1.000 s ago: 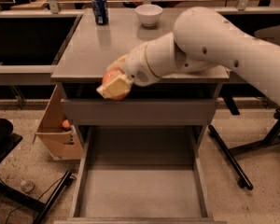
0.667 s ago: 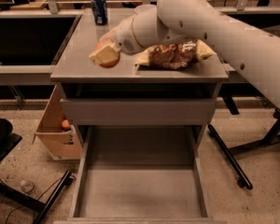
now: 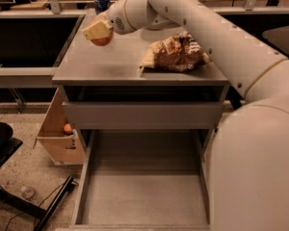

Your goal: Pick apple from middle drawer and place on counter

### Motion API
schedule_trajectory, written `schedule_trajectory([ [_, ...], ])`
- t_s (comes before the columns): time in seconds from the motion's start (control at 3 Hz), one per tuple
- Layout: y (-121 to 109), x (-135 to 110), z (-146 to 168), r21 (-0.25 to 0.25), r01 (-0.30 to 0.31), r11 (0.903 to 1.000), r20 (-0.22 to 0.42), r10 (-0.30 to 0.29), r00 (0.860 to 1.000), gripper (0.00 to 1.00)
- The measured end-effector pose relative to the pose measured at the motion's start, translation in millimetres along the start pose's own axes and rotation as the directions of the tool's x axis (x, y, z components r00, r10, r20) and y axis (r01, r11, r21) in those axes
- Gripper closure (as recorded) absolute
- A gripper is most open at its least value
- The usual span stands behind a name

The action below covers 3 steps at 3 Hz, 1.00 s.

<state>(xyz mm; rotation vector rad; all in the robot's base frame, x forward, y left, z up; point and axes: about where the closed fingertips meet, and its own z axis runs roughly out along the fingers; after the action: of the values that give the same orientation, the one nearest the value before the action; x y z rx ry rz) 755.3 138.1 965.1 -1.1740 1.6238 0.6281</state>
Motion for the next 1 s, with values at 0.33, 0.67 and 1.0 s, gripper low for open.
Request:
schedule_trajectory([
  [0.33,-15,12,47,-0.063,-0.084,0.9945,0.06,0.087,0.994,1.0],
  [0.67,-19,36,91,-0.113,-0.161,0.9804,0.03,0.166,0.986,1.0],
  [1.0,-10,55,125,-0.12,-0.206,0.9711,-0.106,0.194,0.975,1.0],
])
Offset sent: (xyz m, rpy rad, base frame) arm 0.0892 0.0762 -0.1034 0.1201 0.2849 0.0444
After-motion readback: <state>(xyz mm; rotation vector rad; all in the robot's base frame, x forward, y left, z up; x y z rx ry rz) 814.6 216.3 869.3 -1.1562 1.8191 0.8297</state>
